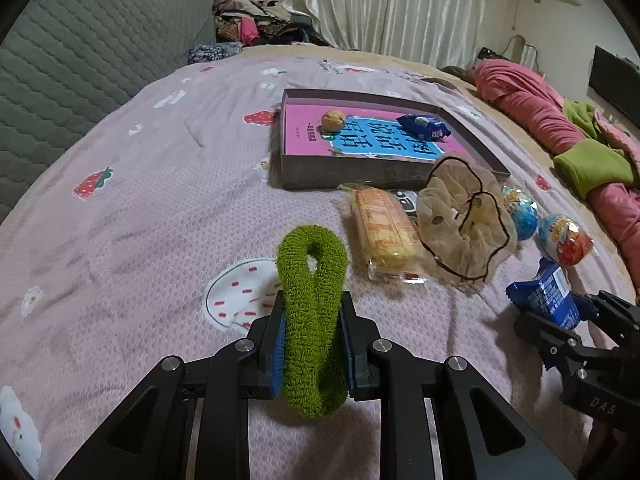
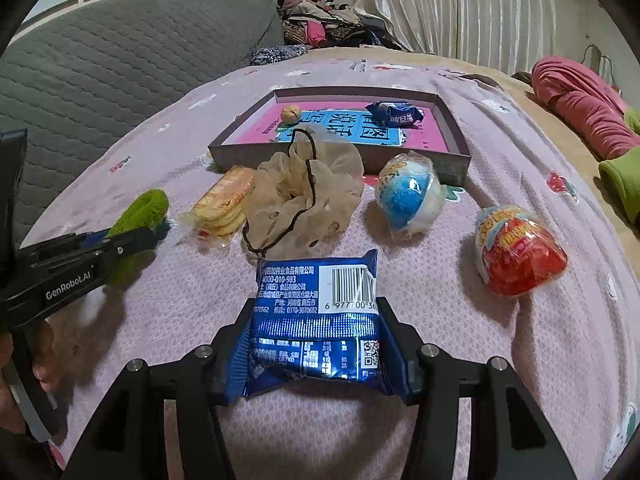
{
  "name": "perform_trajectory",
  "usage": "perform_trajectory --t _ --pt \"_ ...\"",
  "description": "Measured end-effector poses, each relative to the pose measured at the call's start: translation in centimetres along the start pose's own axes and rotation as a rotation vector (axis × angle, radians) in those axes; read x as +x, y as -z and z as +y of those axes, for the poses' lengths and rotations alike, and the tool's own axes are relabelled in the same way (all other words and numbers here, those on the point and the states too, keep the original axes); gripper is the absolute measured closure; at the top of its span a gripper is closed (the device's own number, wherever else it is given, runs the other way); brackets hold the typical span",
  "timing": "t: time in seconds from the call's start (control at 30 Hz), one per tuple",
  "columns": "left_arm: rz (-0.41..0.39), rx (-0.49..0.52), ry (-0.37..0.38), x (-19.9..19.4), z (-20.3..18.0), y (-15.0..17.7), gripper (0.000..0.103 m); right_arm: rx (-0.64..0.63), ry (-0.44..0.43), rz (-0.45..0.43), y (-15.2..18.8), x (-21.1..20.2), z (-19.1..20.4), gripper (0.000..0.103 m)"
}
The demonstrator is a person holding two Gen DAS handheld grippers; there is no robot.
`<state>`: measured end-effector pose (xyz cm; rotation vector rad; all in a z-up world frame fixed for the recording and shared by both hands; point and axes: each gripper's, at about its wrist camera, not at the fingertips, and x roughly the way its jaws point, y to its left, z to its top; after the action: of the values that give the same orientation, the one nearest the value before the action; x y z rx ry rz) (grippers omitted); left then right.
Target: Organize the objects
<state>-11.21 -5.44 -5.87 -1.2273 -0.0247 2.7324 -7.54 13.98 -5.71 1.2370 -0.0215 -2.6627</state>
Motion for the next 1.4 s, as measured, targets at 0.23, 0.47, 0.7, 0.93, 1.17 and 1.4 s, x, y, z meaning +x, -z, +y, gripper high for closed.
perform_trajectory --t 0.23,0.47,0.7,0.93,1.17,1.4 --pt "-0.027 0.012 -0.005 -1.9 -0.8 0.7 0.080 0.005 -0.006 -0.014 0.2 -1.4 0.1 0.047" --pt "-0.042 0.002 -0.023 -3.7 -1.2 1.3 0.080 -0.002 -0.007 -0.051 -0.1 -3.2 0.5 0.047" --pt "-0.070 -0.010 -0.038 -5.9 -1.5 1.3 0.080 -0.009 -0.017 -0.091 -1.0 -5.4 0.7 0.047" --pt "-0.101 0.010 -0.043 -8.2 -2.6 0.9 0.080 -0.021 -0.020 -0.133 -1.4 -7.9 0.8 0.047" --pt "-0.118 0.022 -0.044 -9.7 -3.7 0.5 0.080 -0.032 -0.004 -0.164 -1.7 -10.2 0.3 0.047" --pt "-0.128 0.027 -0.045 -10.8 -4.7 0.0 0.080 -0.009 0.000 -0.198 -2.0 -11.8 -0.6 0.047"
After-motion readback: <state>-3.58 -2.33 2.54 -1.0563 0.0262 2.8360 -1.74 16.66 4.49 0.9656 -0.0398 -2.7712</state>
